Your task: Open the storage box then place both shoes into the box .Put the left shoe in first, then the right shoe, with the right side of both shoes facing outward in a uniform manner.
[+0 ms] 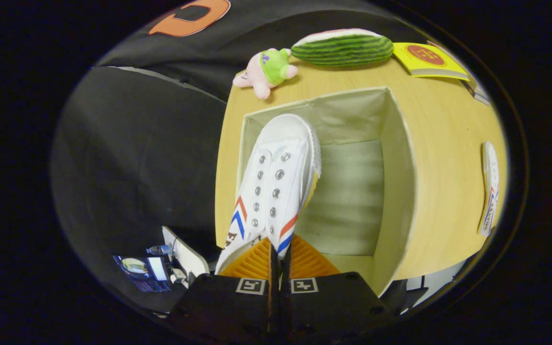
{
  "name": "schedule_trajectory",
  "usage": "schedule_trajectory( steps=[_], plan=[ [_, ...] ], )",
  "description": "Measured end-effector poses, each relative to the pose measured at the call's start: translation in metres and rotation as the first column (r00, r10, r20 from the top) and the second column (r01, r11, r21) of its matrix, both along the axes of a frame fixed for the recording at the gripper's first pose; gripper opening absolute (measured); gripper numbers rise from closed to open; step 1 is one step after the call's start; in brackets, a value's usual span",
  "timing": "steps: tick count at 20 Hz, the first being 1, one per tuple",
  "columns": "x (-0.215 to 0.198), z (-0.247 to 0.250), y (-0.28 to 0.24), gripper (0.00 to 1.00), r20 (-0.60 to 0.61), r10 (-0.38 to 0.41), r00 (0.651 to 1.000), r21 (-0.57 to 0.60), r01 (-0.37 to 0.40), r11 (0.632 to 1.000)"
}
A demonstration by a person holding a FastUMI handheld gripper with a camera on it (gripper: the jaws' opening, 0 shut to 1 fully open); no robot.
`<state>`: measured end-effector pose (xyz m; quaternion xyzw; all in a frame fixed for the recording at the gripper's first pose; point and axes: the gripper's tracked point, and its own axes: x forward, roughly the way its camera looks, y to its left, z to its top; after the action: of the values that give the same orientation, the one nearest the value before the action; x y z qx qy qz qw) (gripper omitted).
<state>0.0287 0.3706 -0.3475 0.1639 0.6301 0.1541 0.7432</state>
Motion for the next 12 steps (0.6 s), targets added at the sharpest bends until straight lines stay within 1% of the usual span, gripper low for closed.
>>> schedule_trajectory(
  steps=[2,3,4,5,6,7,9,12],
  plan=[
    [0.001,-0.007,0.003,0.06,0.000,0.008,1.000,0.006,-0.008,1.000],
    [0.002,-0.008,0.006,0.12,0.000,0.004,1.000,0.019,-0.004,1.000],
    [-0.002,-0.006,0.009,0.15,-0.008,0.001,1.000,0.038,0.000,0.999],
    [0.002,-0.002,0.011,0.29,-0.009,-0.006,1.000,0.060,0.007,0.998],
    [0.003,-0.002,0.014,0.34,-0.011,-0.007,1.000,0.079,0.008,0.997],
    [0.003,0.003,0.013,0.55,-0.002,-0.005,1.000,0.087,0.005,0.996],
    [0.008,0.011,0.007,0.89,0.043,0.004,0.999,0.064,-0.007,0.998],
    [0.011,0.033,-0.003,0.90,0.125,0.030,0.992,0.032,-0.035,0.999]
  ],
)
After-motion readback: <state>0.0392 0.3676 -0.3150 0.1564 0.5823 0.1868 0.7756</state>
